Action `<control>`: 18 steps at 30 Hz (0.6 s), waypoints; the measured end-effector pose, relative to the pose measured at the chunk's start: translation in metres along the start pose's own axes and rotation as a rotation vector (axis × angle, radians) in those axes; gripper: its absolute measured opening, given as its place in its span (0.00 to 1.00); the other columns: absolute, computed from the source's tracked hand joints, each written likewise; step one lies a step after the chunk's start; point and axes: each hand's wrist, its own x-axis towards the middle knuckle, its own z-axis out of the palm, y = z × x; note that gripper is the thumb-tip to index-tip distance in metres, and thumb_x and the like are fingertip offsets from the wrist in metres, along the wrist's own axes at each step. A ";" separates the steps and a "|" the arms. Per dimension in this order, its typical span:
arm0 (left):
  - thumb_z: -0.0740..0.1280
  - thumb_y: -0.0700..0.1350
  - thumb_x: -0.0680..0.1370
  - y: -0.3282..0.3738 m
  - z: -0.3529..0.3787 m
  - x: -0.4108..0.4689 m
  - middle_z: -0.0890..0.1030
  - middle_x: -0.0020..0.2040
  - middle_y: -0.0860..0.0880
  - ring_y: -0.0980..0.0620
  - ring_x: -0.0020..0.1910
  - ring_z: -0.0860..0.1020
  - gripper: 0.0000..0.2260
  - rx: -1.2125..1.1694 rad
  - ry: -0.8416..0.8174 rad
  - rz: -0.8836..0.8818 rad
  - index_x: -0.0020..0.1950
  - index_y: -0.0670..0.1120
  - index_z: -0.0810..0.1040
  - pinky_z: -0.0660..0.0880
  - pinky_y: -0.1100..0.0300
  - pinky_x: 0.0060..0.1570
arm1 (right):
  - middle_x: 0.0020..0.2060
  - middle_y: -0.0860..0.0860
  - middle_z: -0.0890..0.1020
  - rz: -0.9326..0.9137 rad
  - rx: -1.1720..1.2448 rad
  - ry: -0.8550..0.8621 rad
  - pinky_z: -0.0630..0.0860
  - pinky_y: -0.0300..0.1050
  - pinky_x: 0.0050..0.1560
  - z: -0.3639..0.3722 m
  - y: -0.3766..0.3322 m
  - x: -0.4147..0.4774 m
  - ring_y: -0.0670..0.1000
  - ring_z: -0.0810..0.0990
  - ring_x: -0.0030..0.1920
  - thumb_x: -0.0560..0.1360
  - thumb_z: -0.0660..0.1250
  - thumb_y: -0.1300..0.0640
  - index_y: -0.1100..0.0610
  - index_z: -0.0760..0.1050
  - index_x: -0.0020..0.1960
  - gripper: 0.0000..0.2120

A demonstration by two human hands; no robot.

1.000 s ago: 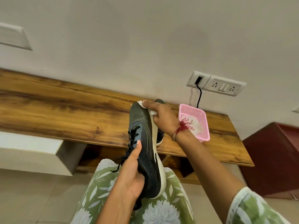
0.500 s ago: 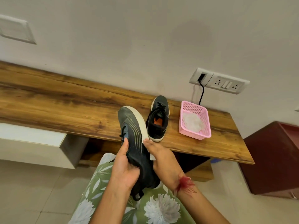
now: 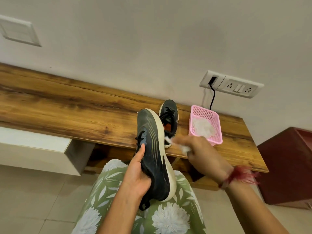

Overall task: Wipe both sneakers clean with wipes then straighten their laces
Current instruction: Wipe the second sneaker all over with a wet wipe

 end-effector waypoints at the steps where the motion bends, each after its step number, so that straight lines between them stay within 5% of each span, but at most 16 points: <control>1: 0.65 0.50 0.77 -0.001 0.001 0.000 0.82 0.50 0.38 0.41 0.49 0.79 0.18 0.007 -0.004 -0.006 0.61 0.40 0.78 0.75 0.46 0.52 | 0.63 0.48 0.75 0.009 0.016 0.125 0.64 0.28 0.57 -0.006 0.001 0.017 0.46 0.72 0.63 0.75 0.59 0.70 0.52 0.71 0.67 0.24; 3: 0.66 0.49 0.76 -0.004 0.002 0.001 0.82 0.51 0.39 0.42 0.50 0.79 0.18 0.017 -0.021 -0.003 0.61 0.40 0.78 0.75 0.47 0.52 | 0.63 0.52 0.77 0.004 0.027 0.253 0.65 0.35 0.61 -0.009 0.006 0.055 0.51 0.73 0.64 0.74 0.60 0.71 0.55 0.73 0.66 0.24; 8: 0.70 0.35 0.65 -0.012 0.003 -0.003 0.83 0.49 0.37 0.42 0.50 0.80 0.12 0.113 -0.077 0.032 0.48 0.38 0.84 0.75 0.48 0.53 | 0.60 0.55 0.78 -0.086 -0.058 0.176 0.70 0.44 0.60 0.007 0.023 0.110 0.56 0.76 0.61 0.72 0.62 0.70 0.57 0.75 0.64 0.22; 11: 0.69 0.33 0.66 -0.010 0.002 -0.001 0.82 0.52 0.36 0.40 0.53 0.79 0.18 0.113 -0.057 0.005 0.56 0.35 0.80 0.75 0.47 0.55 | 0.63 0.54 0.76 -0.109 -0.047 0.165 0.69 0.49 0.65 0.020 0.026 0.103 0.55 0.74 0.64 0.73 0.63 0.68 0.56 0.73 0.66 0.22; 18: 0.68 0.42 0.71 -0.008 -0.004 0.004 0.81 0.56 0.36 0.39 0.57 0.78 0.19 0.003 -0.069 -0.068 0.59 0.37 0.79 0.71 0.45 0.62 | 0.74 0.48 0.61 -0.015 -0.105 0.096 0.53 0.35 0.69 0.050 0.029 0.062 0.48 0.61 0.72 0.73 0.57 0.72 0.53 0.61 0.74 0.31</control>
